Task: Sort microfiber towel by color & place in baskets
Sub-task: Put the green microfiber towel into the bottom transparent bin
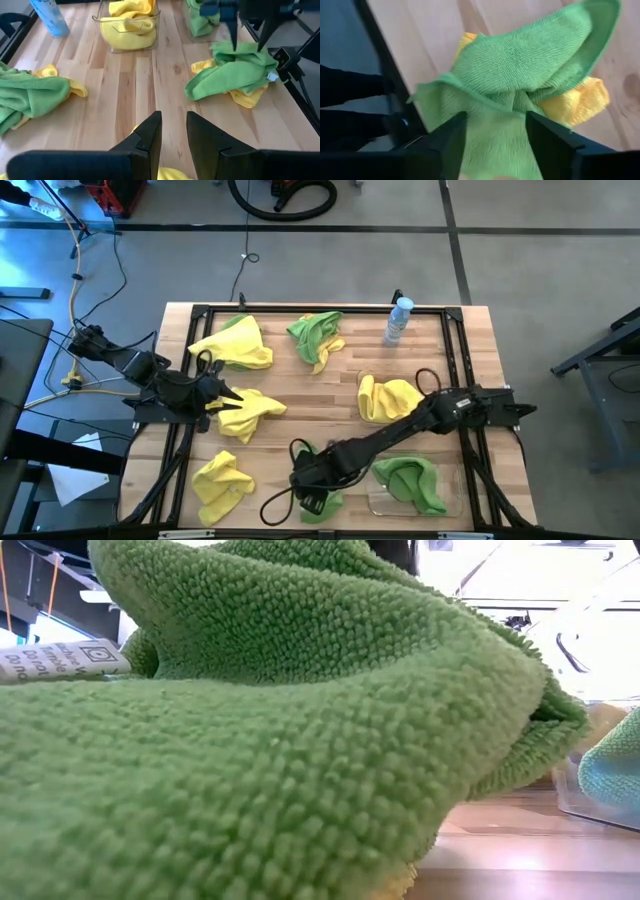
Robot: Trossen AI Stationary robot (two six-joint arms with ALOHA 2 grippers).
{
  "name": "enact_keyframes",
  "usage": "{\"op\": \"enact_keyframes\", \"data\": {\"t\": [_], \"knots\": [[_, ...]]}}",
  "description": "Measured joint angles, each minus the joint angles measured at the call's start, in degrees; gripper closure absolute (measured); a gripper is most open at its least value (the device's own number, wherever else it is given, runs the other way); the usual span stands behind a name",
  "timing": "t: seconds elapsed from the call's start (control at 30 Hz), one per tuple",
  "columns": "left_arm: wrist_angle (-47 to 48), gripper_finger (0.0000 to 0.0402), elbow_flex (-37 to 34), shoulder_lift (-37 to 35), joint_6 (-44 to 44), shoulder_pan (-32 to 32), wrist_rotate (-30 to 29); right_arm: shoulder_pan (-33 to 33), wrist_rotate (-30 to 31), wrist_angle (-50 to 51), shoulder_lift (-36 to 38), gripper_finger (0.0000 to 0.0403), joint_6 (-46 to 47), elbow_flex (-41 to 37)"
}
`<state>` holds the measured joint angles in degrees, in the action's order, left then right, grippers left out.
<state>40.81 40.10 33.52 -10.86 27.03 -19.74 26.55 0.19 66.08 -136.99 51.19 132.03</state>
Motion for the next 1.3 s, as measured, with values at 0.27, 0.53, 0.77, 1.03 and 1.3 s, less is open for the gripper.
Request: {"op": "enact_keyframes", "data": {"t": [0.27,0.53,0.77,1.03,1.3], "knots": [[0.08,0.0326,0.00,0.00,0.53,0.00,0.07,-0.35,1.09,-0.05,-5.69,0.0154,0.25,0.00],[0.08,0.0326,0.00,0.00,1.51,0.00,0.12,-0.66,2.97,2.36,-7.34,0.0275,0.51,0.02],[0.12,0.0326,0.00,0.00,0.79,0.00,0.12,-0.76,4.71,4.75,-4.23,0.0379,1.02,1.62],[0.10,0.0326,0.00,0.00,0.92,0.00,0.10,2.03,16.86,4.96,5.22,0.0394,4.59,1.87],[0.08,0.0326,0.00,0.02,0.62,0.02,0.07,5.63,18.54,11.30,14.85,0.0401,14.77,1.84]]}}
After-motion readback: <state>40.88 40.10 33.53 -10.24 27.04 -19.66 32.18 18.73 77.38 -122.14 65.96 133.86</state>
